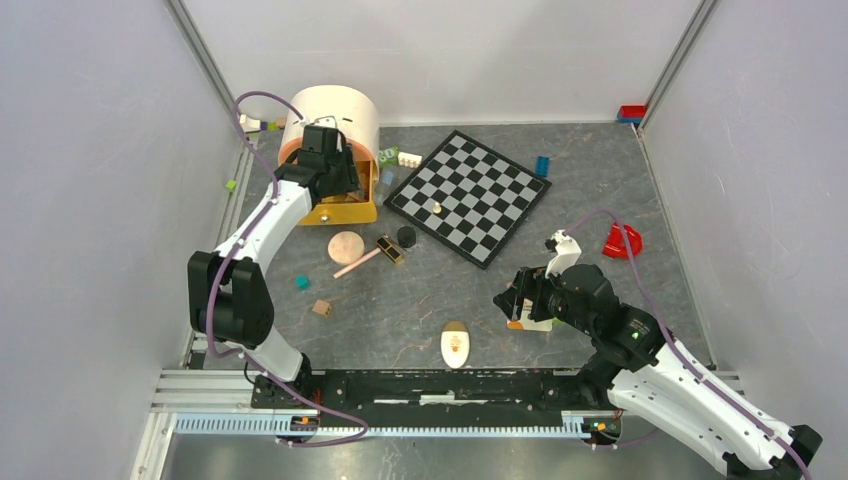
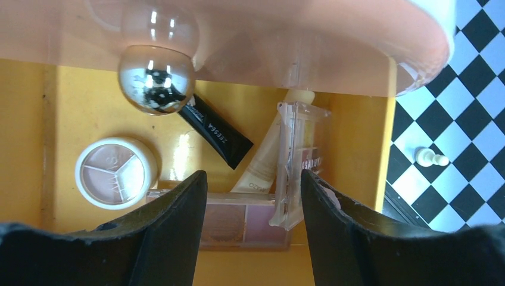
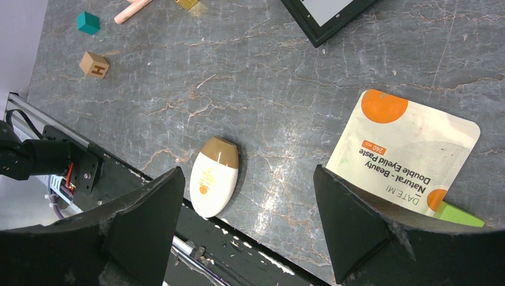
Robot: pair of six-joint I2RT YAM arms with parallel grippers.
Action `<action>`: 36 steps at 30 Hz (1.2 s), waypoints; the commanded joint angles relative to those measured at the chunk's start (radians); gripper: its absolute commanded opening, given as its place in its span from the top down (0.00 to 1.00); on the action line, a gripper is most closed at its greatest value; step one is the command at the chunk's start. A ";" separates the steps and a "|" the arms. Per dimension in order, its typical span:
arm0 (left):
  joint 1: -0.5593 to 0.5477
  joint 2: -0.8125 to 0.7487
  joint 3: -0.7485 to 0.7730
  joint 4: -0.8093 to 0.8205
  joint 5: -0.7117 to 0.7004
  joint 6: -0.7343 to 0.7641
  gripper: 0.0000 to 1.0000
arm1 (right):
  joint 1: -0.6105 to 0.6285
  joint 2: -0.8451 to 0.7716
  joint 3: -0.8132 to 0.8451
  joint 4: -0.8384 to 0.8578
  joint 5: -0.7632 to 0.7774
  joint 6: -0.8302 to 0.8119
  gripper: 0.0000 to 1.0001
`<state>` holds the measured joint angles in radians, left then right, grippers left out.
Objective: Organize the makeup
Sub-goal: Place the makeup in the drawer.
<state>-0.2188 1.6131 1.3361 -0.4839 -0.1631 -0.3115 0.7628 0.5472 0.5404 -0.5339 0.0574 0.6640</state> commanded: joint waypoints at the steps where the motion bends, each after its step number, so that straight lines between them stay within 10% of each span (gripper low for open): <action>1: 0.012 -0.042 0.039 0.002 -0.064 0.051 0.34 | -0.003 -0.002 0.041 0.012 0.017 -0.009 0.14; 28: 0.032 -0.071 0.041 -0.018 -0.181 0.064 0.37 | -0.004 -0.004 0.038 0.008 0.021 -0.010 0.14; 36: 0.031 -0.188 0.037 0.078 0.080 0.041 0.51 | -0.003 -0.001 0.035 0.008 0.021 -0.010 0.14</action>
<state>-0.1909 1.4937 1.3361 -0.5034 -0.2512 -0.2958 0.7628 0.5472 0.5404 -0.5365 0.0582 0.6640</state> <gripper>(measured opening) 0.555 0.863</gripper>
